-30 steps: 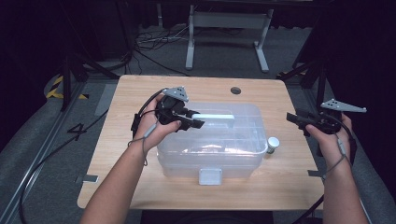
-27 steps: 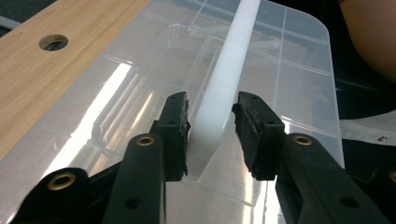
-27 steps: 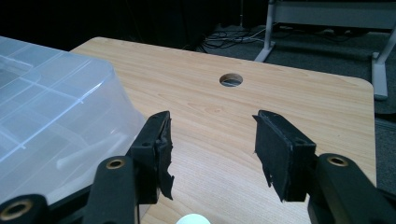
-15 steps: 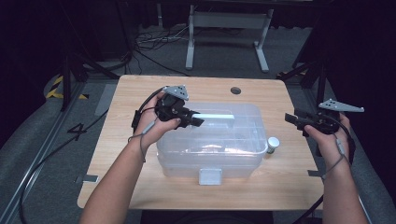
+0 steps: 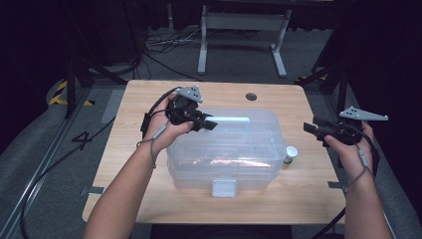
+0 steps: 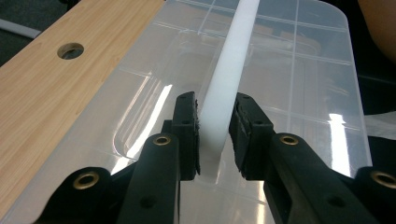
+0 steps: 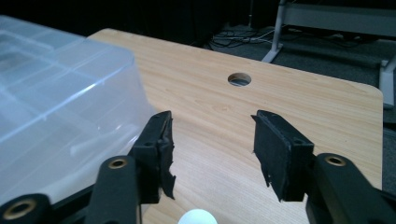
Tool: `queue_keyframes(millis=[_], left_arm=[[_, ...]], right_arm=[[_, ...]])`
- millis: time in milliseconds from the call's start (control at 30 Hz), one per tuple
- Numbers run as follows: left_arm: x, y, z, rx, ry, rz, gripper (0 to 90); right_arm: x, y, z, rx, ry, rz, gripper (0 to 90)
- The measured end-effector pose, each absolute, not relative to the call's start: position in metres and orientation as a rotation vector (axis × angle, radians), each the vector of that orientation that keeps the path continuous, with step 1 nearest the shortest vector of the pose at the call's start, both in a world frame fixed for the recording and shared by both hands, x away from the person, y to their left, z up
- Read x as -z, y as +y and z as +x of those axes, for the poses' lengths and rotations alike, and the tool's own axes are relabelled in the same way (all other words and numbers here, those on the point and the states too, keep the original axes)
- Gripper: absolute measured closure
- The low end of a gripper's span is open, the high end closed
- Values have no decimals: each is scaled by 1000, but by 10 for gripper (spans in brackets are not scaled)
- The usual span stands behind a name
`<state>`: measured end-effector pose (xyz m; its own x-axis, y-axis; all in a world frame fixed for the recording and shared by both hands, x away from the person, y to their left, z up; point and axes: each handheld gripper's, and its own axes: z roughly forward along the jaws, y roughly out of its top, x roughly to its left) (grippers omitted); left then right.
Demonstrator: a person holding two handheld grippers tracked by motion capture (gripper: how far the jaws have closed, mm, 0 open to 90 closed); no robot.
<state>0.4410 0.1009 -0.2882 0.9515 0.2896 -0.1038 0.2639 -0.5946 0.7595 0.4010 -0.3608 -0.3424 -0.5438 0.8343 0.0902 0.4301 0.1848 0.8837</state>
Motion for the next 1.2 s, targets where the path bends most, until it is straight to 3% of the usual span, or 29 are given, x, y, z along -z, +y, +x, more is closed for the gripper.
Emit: queue_keyframes(millis=[367, 467, 500, 633, 1200], left_arm=[[279, 100, 453, -26, 398, 2250, 729], [277, 100, 457, -21, 398, 2254, 729], [276, 100, 460, -15, 399, 2249, 729], [273, 100, 465, -8, 404, 2255, 729], [265, 99, 482, 20, 401, 2275, 728]], right_arm=[[341, -361, 392, -1257, 2143, 1115, 689], [341, -362, 390, -1264, 2152, 1107, 768], [341, -363, 389, -1259, 2157, 1104, 837], [342, -365, 387, -1279, 2183, 1090, 896], [344, -364, 383, -1425, 2314, 873, 900]])
